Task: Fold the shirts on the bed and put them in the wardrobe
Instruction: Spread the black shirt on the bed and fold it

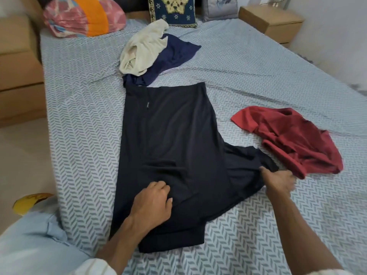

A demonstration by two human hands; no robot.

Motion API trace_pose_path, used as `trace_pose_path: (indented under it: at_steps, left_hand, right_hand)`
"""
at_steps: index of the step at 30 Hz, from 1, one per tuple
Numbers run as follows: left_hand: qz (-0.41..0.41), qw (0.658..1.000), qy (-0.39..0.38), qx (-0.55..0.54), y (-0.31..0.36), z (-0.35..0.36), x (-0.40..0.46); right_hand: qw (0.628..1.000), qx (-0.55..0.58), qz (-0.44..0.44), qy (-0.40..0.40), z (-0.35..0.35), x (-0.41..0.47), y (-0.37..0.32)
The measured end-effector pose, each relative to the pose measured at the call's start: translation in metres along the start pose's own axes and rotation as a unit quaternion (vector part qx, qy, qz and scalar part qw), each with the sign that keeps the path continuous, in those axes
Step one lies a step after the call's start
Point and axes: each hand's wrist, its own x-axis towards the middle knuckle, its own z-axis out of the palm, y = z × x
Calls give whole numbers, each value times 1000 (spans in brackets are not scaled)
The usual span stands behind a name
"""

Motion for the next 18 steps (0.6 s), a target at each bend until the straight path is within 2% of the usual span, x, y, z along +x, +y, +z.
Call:
trace_pose_path:
  at_steps: [1, 4, 7, 9, 11, 12, 13, 14, 16, 17, 18]
  left_hand:
    - [-8, 1000, -9, 21, 4, -2, 3]
    - [-21, 999, -20, 38, 6, -4, 7]
    - [-29, 998, -47, 5, 2, -1, 7]
    - [-54, 995, -55, -65, -2, -6, 7]
    - [-109, 973, -34, -202, -4, -13, 9]
    - [-156, 944, -25, -290, -2, -19, 12]
    - [-215, 890, -23, -401, -2, -23, 13]
    - [-265, 807, -23, -528, -1, -28, 16]
    - [-338, 623, -22, -706, -6, -29, 19]
    - [-360, 569, -21, -739, -11, -28, 19]
    - [-372, 550, -21, -747, -14, -27, 17]
  right_hand:
    - [999, 4, 27, -21, 3, 15, 5]
    - [994, 92, 19, -60, 14, 44, 11]
    - [972, 221, -12, -74, 1, 6, -16]
    - [962, 251, -89, -59, -5, -30, -38]
    - [949, 234, -211, -31, -11, -77, -53]
    - [933, 213, -286, -32, -14, -106, -57]
    - [913, 185, -360, -46, -11, -136, -57]
    - [882, 153, -441, -65, -4, -161, -54]
    - [779, 57, -612, -128, 17, -202, -45]
    - [718, 1, -675, -168, 28, -214, -38]
    - [666, -52, -716, -203, 38, -223, -30]
